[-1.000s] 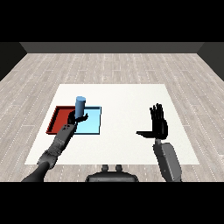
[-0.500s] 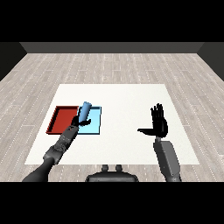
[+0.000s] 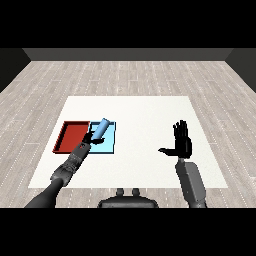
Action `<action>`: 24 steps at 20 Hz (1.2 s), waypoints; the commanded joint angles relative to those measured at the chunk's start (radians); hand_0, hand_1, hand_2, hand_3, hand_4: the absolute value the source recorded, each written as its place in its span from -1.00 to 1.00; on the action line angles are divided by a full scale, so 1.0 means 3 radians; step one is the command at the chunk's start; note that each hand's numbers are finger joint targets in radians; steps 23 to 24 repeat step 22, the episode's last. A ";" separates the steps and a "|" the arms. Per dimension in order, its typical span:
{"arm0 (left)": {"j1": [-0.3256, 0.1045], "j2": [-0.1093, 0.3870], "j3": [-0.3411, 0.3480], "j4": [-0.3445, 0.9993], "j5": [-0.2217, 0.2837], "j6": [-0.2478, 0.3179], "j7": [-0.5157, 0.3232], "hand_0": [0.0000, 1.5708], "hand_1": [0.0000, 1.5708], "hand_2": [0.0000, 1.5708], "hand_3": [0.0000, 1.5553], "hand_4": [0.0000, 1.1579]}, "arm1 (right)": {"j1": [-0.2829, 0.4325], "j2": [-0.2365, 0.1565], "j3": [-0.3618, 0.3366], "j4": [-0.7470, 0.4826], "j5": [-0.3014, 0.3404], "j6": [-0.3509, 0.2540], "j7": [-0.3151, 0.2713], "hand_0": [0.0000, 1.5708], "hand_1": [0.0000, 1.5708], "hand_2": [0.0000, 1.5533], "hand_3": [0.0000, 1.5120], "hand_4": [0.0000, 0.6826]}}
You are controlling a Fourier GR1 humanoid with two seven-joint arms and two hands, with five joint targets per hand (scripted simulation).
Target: Pick the blue can and put it in the blue box
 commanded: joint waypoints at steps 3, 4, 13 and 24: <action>0.0166 -0.0064 0.0041 0.0120 -0.0021 0.0321 0.0020 -1.00 -1.00 -1.00 -1.00 -1.00 | 0.0056 0.0034 -0.0016 -0.0081 -0.0042 0.0047 0.0009 -1.00 -1.00 -1.00 -1.00 -1.00; 0.0156 -0.0091 0.0054 0.0105 -0.0016 0.0434 -0.0004 -1.00 -1.00 -1.00 -1.00 -1.00 | -0.0041 0.0087 0.0054 -0.0223 -0.0064 -0.0068 0.0214 -1.00 -1.00 -1.00 -1.00 -1.00; 0.0355 -0.0062 0.0564 -0.0972 0.0414 0.1013 -0.1498 -1.00 -1.00 -1.00 -1.00 -1.00 | -0.0001 0.0105 0.0068 -0.0212 0.0031 -0.0035 0.0072 -1.00 -1.00 -1.00 -1.00 -1.00; 0.1072 -0.0306 0.0363 -0.2436 0.0577 0.0085 -0.2305 -1.00 -1.00 -1.00 -1.00 -1.00 | 0.0172 -0.0063 0.0077 -0.0426 0.0066 -0.0022 0.0292 -1.00 -1.00 -1.00 -1.00 -1.00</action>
